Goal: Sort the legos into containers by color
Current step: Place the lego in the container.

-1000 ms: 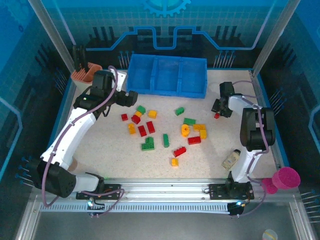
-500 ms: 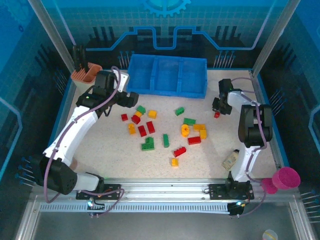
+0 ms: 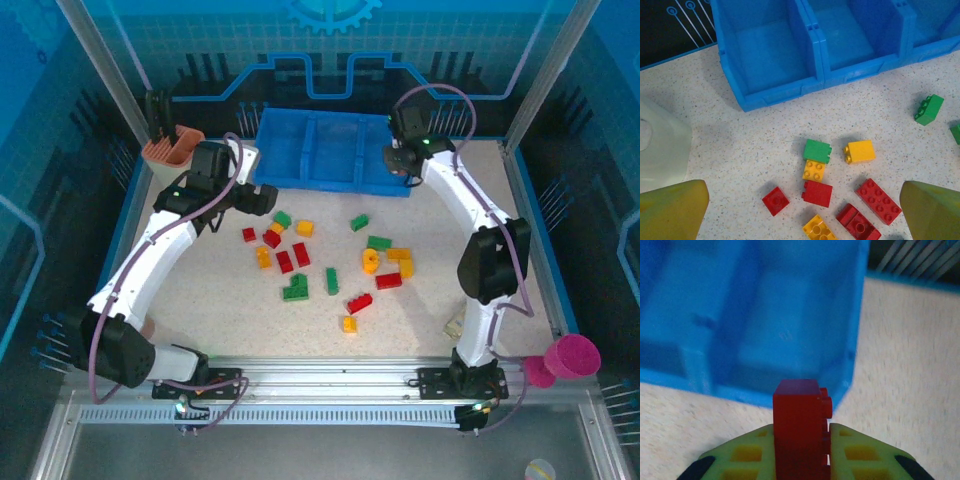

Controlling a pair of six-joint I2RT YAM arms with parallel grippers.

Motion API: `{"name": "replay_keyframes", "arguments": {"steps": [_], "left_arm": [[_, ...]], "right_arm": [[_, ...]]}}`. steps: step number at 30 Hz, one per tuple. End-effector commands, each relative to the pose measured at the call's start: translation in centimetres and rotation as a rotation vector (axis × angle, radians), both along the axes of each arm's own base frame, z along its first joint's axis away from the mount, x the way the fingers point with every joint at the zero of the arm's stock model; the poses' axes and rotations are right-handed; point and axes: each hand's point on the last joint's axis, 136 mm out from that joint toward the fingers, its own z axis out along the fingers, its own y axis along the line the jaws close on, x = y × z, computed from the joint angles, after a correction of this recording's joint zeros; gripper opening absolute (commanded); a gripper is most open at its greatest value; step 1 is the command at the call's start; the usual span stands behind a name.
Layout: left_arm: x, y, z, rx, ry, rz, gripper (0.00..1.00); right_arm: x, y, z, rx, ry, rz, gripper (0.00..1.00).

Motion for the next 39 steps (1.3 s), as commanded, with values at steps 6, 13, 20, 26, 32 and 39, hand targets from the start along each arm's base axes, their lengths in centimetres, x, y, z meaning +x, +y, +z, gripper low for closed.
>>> {"name": "replay_keyframes", "arguments": {"steps": [6, 13, 20, 26, 32, 39], "left_arm": [[-0.4, 0.0, -0.3, 0.031, 0.006, -0.016, 0.99], [-0.4, 0.0, -0.4, 0.031, 0.003, -0.015, 0.99], [-0.2, -0.4, -1.2, 0.038, 0.032, -0.021, 0.99], [0.2, -0.9, -1.8, 0.053, 0.032, 0.010, 0.99], [0.2, -7.7, -3.4, 0.052, 0.001, -0.154, 0.99], [2.0, -15.8, -9.0, 0.033, 0.073, -0.273, 0.98]], "right_arm": [[6.3, 0.7, -3.0, -0.127, -0.021, 0.065, 0.18], [9.9, 0.2, -7.9, -0.035, 0.018, 0.058, 0.18], [10.5, -0.2, -12.9, 0.016, 0.101, 0.040, 0.20], [10.1, 0.3, -13.2, 0.042, 0.102, 0.050, 0.29], [9.1, 1.6, -11.1, 0.077, 0.066, 0.101, 0.44], [7.2, 2.6, -6.3, 0.148, -0.033, 0.164, 0.51]]}}
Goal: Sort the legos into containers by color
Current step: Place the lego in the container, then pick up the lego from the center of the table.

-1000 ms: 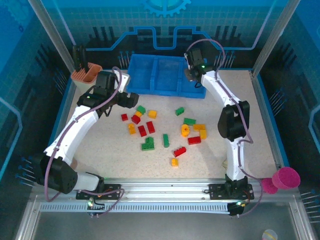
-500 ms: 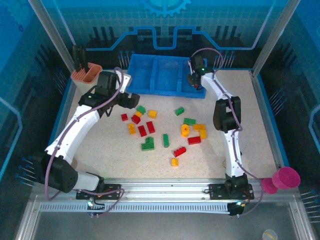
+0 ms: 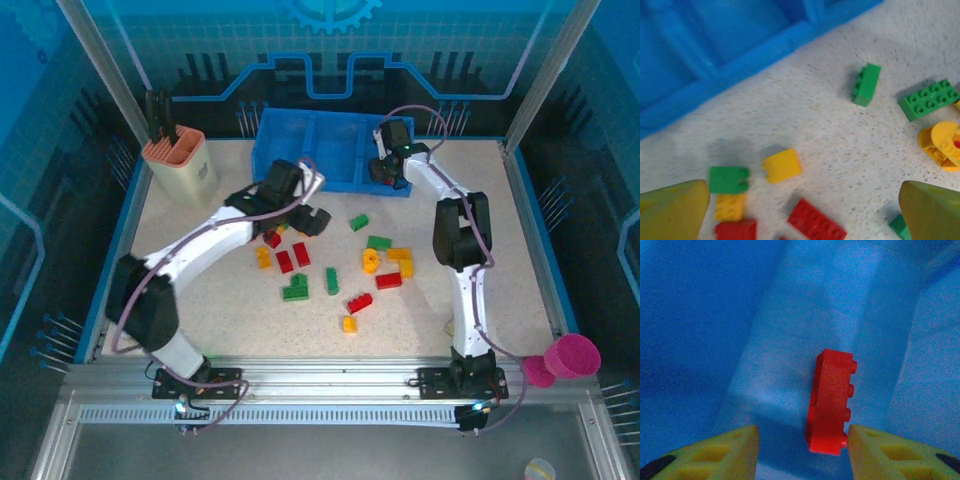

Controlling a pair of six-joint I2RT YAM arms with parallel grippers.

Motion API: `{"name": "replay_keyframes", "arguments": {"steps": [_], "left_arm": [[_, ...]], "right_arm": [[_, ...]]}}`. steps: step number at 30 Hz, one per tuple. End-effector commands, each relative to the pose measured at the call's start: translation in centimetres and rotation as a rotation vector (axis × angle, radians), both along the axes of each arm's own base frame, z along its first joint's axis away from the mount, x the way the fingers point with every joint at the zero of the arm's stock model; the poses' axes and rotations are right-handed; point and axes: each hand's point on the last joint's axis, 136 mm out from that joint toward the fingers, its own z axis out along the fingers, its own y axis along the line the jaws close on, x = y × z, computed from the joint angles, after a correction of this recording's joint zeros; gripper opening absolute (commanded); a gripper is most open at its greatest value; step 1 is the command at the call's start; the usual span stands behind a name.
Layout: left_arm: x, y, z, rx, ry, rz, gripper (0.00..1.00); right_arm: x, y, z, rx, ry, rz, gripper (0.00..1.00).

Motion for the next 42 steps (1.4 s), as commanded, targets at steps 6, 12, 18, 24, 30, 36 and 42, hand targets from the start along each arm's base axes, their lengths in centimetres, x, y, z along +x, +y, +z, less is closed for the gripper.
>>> {"name": "replay_keyframes", "arguments": {"steps": [6, 12, 18, 24, 30, 36, 42], "left_arm": [[3.0, -6.9, -3.6, -0.039, 0.016, -0.093, 0.98], [4.3, -9.5, -6.5, -0.024, 0.049, -0.128, 0.98], [5.3, -11.0, -9.0, -0.003, 0.091, -0.135, 0.97], [5.6, -11.6, -11.5, 0.044, 0.131, -0.125, 0.94], [6.2, -11.7, -13.2, 0.063, 0.153, -0.097, 0.88], [6.5, -11.7, -15.1, 0.093, 0.196, -0.089, 0.71], [6.3, -11.7, -15.5, 0.102, 0.218, -0.093, 0.43]], "right_arm": [[-2.7, 1.8, 10.1, 0.149, -0.188, 0.063, 0.51], [-7.7, 0.7, 11.3, 0.157, -0.178, 0.048, 0.51], [-14.2, -2.3, 10.5, 0.141, -0.116, -0.052, 0.53], [-20.9, -3.4, 7.7, 0.202, -0.007, -0.127, 0.53], [-25.1, -3.7, 4.8, 0.220, 0.084, -0.167, 0.53], [-27.5, -3.2, 2.3, 0.238, 0.155, -0.199, 0.53], [-29.6, -3.0, -0.5, 0.245, 0.244, -0.229, 0.53]]}}
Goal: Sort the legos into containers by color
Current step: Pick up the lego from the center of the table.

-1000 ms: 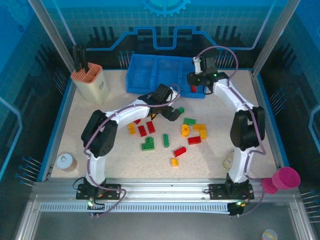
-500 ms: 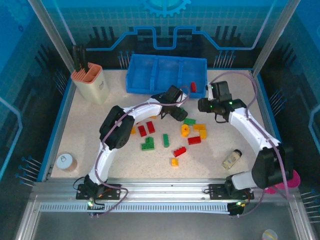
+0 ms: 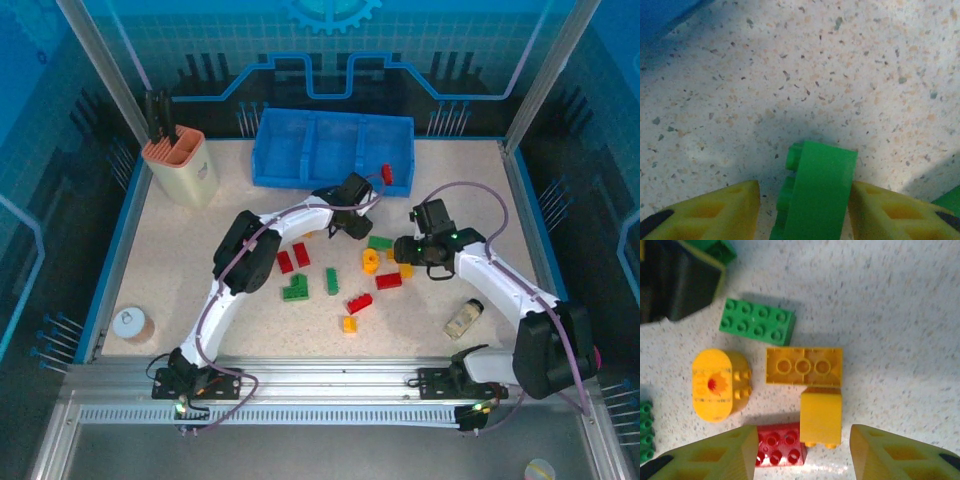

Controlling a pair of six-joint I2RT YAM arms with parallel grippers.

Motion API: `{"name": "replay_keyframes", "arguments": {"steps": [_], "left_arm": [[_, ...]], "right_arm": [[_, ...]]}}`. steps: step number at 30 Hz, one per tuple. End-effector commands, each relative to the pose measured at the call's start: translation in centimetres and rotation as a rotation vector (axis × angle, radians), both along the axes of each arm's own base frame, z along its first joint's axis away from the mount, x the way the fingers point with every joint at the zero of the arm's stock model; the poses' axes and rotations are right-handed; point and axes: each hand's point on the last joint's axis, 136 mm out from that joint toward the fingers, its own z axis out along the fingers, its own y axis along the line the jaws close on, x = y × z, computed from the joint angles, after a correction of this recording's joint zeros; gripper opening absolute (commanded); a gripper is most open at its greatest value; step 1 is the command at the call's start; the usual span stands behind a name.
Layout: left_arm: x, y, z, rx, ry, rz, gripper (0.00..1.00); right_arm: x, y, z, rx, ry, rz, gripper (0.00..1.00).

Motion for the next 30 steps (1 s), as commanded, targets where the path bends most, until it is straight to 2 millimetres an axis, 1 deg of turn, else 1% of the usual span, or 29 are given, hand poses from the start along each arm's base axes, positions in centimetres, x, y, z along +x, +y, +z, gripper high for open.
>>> {"name": "replay_keyframes", "arguments": {"steps": [1, 3, 6, 10, 14, 16, 19, 23, 26, 28, 30], "left_arm": [[-0.6, 0.3, -1.2, 0.026, 0.048, 0.006, 0.40], [-0.8, 0.3, -1.3, 0.027, 0.059, 0.006, 0.33], [-1.1, 0.3, -1.1, 0.022, 0.067, 0.004, 0.25], [-1.0, 0.1, 0.1, -0.008, 0.054, 0.001, 0.19], [-0.7, 0.2, 1.8, -0.031, 0.035, 0.010, 0.18], [-0.5, 0.3, 3.1, -0.043, 0.019, 0.014, 0.18], [0.4, 1.0, 6.0, -0.049, -0.030, 0.035, 0.18], [2.2, 2.4, 10.9, -0.088, -0.119, 0.076, 0.18], [3.7, 3.4, 13.9, -0.101, -0.186, 0.102, 0.18], [4.7, 4.1, 15.2, -0.094, -0.230, 0.118, 0.18], [6.0, 5.0, 15.8, -0.083, -0.266, 0.148, 0.19]], "right_arm": [[-1.5, 0.2, -1.1, 0.025, 0.060, -0.032, 0.53], [-1.9, -0.1, -1.8, 0.009, 0.085, -0.046, 0.54], [-2.2, -0.4, -2.7, -0.011, 0.120, -0.065, 0.56], [-2.1, -0.4, -4.0, -0.016, 0.151, -0.076, 0.58], [-1.7, -0.3, -4.8, -0.015, 0.161, -0.087, 0.58], [-1.6, -0.3, -5.1, -0.020, 0.161, -0.088, 0.58], [-1.5, -0.2, -5.4, -0.023, 0.169, -0.081, 0.58], [-1.4, -0.2, -5.9, -0.029, 0.180, -0.077, 0.58], [-1.5, -0.2, -6.4, -0.033, 0.187, -0.078, 0.58], [-1.6, -0.2, -6.6, -0.033, 0.194, -0.080, 0.58], [-1.8, -0.3, -6.9, -0.035, 0.200, -0.083, 0.57]]}}
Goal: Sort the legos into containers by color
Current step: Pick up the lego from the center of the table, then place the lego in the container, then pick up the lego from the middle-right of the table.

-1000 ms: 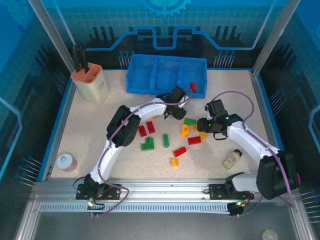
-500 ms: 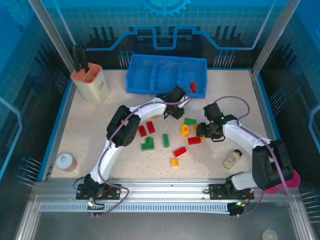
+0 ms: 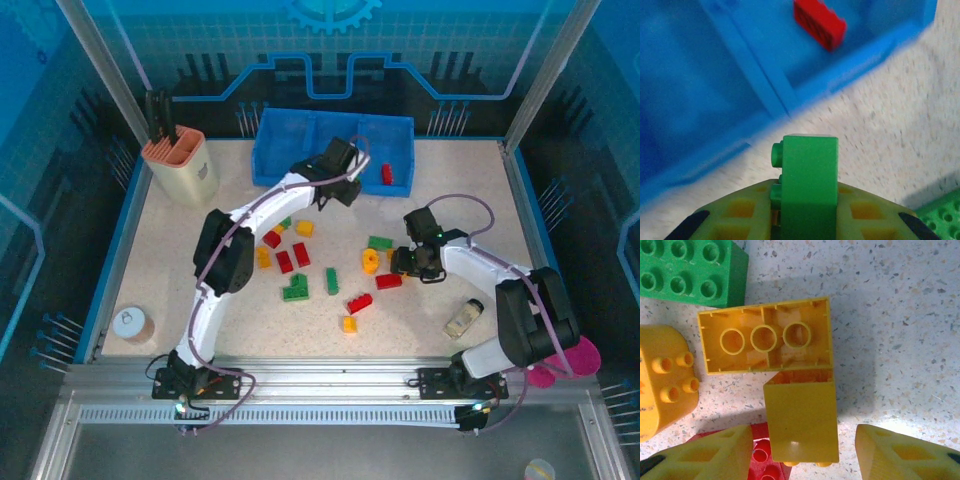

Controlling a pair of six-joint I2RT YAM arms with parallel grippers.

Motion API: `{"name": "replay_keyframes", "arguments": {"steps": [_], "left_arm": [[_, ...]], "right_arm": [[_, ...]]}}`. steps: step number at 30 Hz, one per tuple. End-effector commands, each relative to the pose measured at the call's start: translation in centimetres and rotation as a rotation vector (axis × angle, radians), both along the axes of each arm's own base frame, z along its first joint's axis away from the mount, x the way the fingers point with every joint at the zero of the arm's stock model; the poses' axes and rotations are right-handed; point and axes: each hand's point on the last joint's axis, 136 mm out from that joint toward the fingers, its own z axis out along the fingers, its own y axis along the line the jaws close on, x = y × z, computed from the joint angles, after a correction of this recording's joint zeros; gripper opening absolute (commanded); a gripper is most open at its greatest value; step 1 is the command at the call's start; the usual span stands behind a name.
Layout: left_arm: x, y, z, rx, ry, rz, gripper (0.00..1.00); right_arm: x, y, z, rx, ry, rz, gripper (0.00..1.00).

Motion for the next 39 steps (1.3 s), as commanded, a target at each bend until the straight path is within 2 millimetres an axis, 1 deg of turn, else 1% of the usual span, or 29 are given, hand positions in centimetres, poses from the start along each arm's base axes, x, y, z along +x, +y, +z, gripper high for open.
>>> {"name": "replay_keyframes", "arguments": {"steps": [1, 4, 6, 8, 10, 15, 20, 22, 24, 26, 30, 33, 36, 39], "left_arm": [[2.2, 2.2, 4.1, 0.011, -0.105, 0.061, 0.19], [4.1, 4.0, 4.2, -0.007, -0.117, 0.129, 0.19], [5.3, 5.1, 3.8, -0.039, -0.107, 0.179, 0.19], [6.4, 5.9, 3.2, -0.052, -0.100, 0.217, 0.19], [7.4, 6.3, 2.5, -0.061, -0.102, 0.238, 0.19], [9.4, 5.9, 0.7, -0.063, -0.098, 0.242, 0.19], [10.3, 5.7, -0.8, -0.053, -0.090, 0.241, 0.22], [10.5, 5.8, -1.3, -0.054, -0.077, 0.247, 0.24], [10.4, 6.0, -1.8, -0.054, -0.059, 0.255, 0.29], [10.3, 6.0, -2.0, -0.052, -0.053, 0.253, 0.38], [10.3, 6.0, -1.3, -0.051, -0.063, 0.247, 0.54], [10.2, 6.0, 0.0, -0.054, -0.082, 0.239, 0.61], [10.1, 6.1, 2.0, -0.059, -0.113, 0.230, 0.63], [9.5, 6.2, 5.1, -0.072, -0.152, 0.214, 0.67]], "right_arm": [[-0.9, -0.1, -1.2, -0.016, 0.033, -0.009, 0.57], [-1.1, -0.2, -1.6, -0.022, 0.039, -0.014, 0.55], [-1.0, -0.3, -1.7, -0.025, 0.037, -0.019, 0.54], [-0.9, -0.4, -1.6, -0.029, 0.032, -0.024, 0.53], [-0.8, -0.4, -1.4, -0.029, 0.025, -0.029, 0.52], [-0.8, -0.4, -1.9, -0.031, 0.038, -0.029, 0.49], [-0.8, -0.2, -2.7, -0.027, 0.050, -0.028, 0.48], [-0.6, -0.2, -2.7, -0.034, 0.047, -0.025, 0.45], [-0.4, -0.1, -2.7, -0.034, 0.048, -0.024, 0.40], [-0.3, 0.0, -2.7, -0.036, 0.049, -0.019, 0.37], [-0.3, 0.1, -2.6, -0.041, 0.052, -0.007, 0.29], [-0.4, 0.1, -2.0, -0.054, 0.048, 0.004, 0.26], [-0.5, 0.0, -0.7, -0.069, 0.034, 0.017, 0.23], [-0.6, -0.1, 1.3, -0.087, 0.002, 0.039, 0.22]]}}
